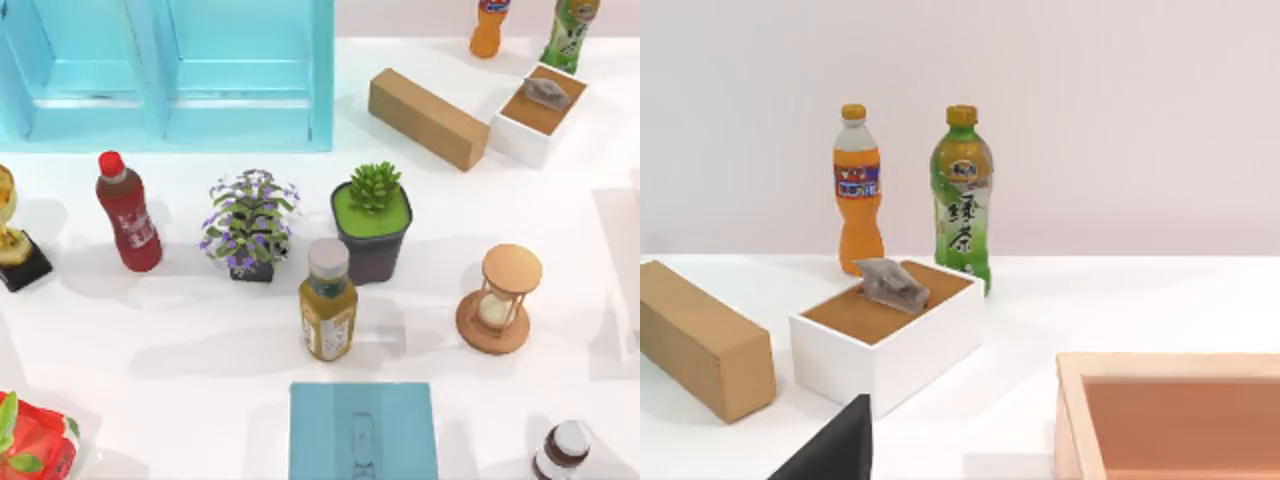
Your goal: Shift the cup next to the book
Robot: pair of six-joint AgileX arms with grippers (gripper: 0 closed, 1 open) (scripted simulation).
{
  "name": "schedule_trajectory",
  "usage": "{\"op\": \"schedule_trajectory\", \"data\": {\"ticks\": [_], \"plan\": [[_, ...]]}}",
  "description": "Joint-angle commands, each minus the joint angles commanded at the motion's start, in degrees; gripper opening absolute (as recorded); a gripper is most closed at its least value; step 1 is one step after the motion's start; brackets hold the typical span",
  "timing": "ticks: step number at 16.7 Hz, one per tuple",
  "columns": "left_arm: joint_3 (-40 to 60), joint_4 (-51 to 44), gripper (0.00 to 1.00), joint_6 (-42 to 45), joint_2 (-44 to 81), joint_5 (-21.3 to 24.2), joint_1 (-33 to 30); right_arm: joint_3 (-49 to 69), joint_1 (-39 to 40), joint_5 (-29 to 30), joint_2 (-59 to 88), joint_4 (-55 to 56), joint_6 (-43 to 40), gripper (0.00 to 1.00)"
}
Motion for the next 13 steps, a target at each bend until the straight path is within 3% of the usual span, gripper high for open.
{"op": "schedule_trajectory", "data": {"ticks": [4,13], "plan": [[2.7,-0.9,1.00,4.1,0.1,0.4,3.2,0.0,0.0,0.0,0.0,0.0,0.0,1.00],[-0.8,3.4,1.00,3.9,1.1,0.4,3.0,0.0,0.0,0.0,0.0,0.0,0.0,1.00]]}}
